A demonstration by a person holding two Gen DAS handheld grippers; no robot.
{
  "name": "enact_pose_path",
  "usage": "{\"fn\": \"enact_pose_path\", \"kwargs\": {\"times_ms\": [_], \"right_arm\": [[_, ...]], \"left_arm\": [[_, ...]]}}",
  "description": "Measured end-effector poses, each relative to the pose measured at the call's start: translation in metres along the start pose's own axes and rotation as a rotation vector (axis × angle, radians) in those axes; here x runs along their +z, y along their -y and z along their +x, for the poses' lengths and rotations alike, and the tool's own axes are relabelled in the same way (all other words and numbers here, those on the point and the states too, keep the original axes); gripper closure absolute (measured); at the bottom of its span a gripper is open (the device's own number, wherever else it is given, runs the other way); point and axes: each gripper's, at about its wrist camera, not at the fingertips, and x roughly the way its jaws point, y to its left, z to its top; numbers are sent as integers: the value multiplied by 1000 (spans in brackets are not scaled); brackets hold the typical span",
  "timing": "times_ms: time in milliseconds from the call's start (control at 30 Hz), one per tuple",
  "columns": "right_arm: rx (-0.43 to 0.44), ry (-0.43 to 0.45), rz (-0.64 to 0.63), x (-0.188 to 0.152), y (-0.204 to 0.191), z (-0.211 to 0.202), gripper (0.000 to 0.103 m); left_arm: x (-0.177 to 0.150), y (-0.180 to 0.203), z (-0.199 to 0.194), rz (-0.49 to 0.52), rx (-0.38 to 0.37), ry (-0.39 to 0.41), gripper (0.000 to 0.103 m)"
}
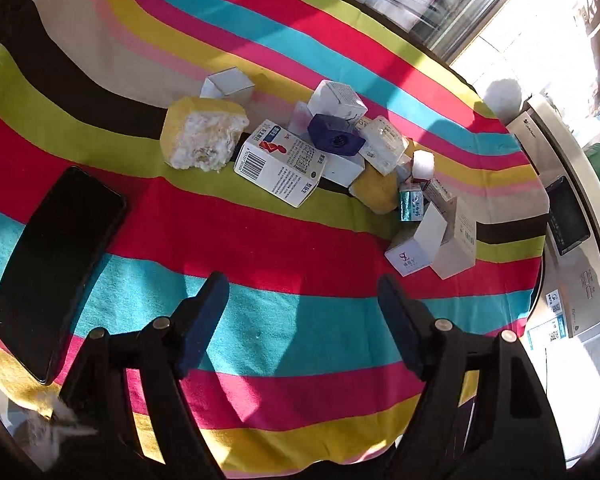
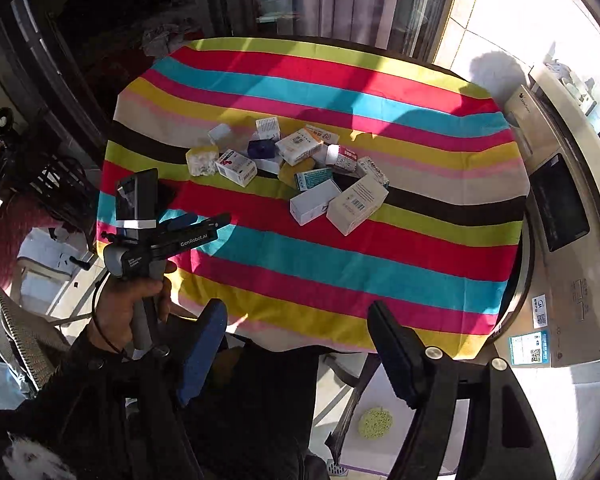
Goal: Organize objects
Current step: 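Grasp the yellow sponge with left tool while right tool grasps beige barcode box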
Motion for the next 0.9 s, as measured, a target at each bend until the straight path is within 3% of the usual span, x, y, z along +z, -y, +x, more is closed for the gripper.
{"fn": "enact_pose_path", "kwargs": {"times_ms": [200,600,733,900], "right_arm": [[59,62,-75,8,-35,-30,29],[65,87,-52,17,-23,-39,29],[84,76,-37,22,-17,-27,29],[139,79,-14,20,13,21,24]], "left_arm": [[37,-25,6,-13,50,22,21],[77,-35,33,111,153,6,21],[87,-36,48,186,187,-18,21],[96,-35,70,304,224,-42,21]]}}
